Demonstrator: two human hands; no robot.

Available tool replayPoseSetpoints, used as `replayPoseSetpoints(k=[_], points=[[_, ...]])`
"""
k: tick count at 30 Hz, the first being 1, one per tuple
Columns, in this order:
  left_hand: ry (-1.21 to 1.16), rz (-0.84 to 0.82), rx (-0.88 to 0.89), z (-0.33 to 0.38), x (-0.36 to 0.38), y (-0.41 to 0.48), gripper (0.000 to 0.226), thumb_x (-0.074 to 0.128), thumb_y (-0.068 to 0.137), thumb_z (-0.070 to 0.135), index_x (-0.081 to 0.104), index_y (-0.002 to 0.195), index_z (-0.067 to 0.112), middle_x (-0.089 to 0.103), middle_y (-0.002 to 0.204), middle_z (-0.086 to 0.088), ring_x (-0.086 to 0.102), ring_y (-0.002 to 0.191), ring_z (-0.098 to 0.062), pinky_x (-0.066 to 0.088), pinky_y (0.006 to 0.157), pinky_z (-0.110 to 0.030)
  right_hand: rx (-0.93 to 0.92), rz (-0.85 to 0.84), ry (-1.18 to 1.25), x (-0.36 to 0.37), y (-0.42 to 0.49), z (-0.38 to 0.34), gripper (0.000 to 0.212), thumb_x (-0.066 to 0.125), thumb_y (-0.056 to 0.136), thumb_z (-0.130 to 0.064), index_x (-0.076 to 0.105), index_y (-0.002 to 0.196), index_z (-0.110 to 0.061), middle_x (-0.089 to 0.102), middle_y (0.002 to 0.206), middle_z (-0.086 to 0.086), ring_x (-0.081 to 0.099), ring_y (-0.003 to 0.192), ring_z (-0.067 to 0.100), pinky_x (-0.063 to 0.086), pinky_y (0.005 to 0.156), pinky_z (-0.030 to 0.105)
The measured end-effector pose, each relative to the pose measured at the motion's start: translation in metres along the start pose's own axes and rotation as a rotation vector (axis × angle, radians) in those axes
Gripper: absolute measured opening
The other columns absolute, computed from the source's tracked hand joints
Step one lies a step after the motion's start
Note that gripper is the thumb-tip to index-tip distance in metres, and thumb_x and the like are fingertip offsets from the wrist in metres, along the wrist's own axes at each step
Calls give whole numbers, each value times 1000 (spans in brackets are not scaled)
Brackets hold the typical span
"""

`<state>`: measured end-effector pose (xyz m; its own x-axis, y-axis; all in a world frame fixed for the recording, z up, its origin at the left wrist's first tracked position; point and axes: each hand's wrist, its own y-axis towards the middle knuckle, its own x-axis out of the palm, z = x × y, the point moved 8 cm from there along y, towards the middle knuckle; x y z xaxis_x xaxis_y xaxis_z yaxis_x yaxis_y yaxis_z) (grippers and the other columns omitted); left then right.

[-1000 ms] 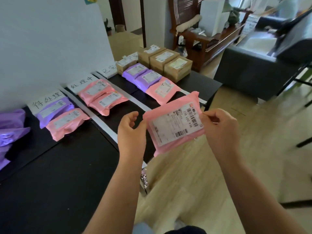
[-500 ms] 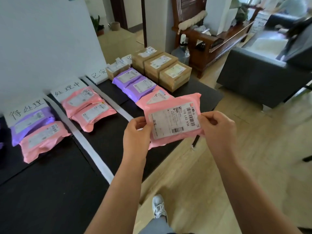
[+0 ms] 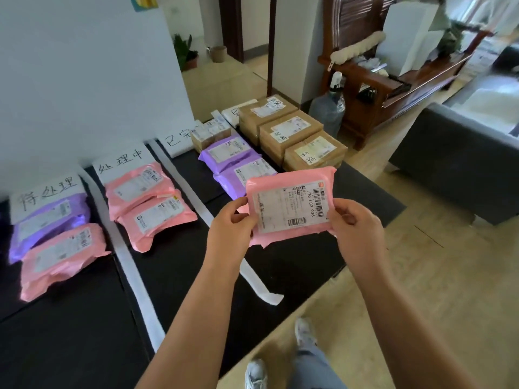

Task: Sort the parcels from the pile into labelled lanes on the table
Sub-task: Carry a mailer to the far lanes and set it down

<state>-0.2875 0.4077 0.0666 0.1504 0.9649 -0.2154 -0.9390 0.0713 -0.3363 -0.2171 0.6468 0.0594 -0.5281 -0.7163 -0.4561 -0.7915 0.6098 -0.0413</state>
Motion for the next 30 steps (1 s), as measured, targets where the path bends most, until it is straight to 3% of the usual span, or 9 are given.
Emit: replayPoseSetpoints(k=[4, 7, 12, 15, 18, 22, 26, 30], points=[[-9, 84, -33, 1, 3, 37, 40, 60, 96, 21, 56, 135, 32, 69, 104, 10, 64, 102, -9, 56, 91, -38, -30, -104, -93, 34, 51, -8, 29, 58, 99, -29, 64, 127, -31, 65, 115, -10, 62, 101, 5, 53, 86, 27], [-3, 179, -59, 5, 4, 68, 41, 59, 97, 21, 55, 136, 34, 68, 106, 9, 64, 100, -10, 58, 86, -36, -58, -210, -117, 61, 92, -15, 32, 58, 98, -28, 62, 129, -33, 64, 116, -11, 61, 99, 5, 54, 84, 29], [34, 325, -126, 10, 12, 124, 33, 57, 98, 26, 57, 131, 23, 64, 103, 12, 60, 92, -6, 57, 85, -36, -149, -419, -131, 107, 166, -26, 23, 57, 98, -28, 65, 118, -35, 70, 104, -15, 66, 90, 2, 49, 66, 21], [33, 386, -165, 12, 14, 158, 24, 58, 98, 27, 60, 121, 21, 66, 110, 8, 63, 100, -11, 55, 92, -39, -192, -476, -138, 138, 209, -34, 17, 57, 96, -26, 65, 110, -33, 69, 102, -13, 66, 91, 4, 51, 67, 24], [5, 420, -196, 9, 11, 191, 15, 59, 97, 21, 62, 111, 20, 67, 115, 4, 65, 104, -14, 56, 87, -33, -199, -524, -138, 170, 242, -47, 16, 55, 95, -22, 63, 104, -32, 68, 99, -14, 65, 87, 4, 55, 69, 30], [-7, 423, -220, 9, 5, 229, 30, 54, 95, 13, 66, 122, 18, 70, 114, 2, 66, 104, -17, 56, 90, -40, -200, -590, -175, 213, 274, -55, 22, 52, 96, -19, 62, 110, -31, 66, 103, -13, 65, 86, 8, 59, 70, 37], [40, 428, -250, 11, -8, 262, 34, 47, 92, 9, 71, 112, 23, 72, 107, 0, 66, 103, -24, 52, 94, -47, -252, -636, -228, 255, 296, -61, 28, 48, 97, -12, 63, 115, -27, 65, 110, -6, 65, 85, 10, 54, 59, 28], [97, 411, -261, 4, -19, 293, 41, 44, 92, 11, 68, 122, 26, 72, 108, 3, 67, 102, -23, 54, 95, -47, -280, -670, -281, 286, 310, -63, 39, 47, 95, -12, 58, 128, -30, 63, 122, -5, 63, 90, 9, 56, 65, 28]])
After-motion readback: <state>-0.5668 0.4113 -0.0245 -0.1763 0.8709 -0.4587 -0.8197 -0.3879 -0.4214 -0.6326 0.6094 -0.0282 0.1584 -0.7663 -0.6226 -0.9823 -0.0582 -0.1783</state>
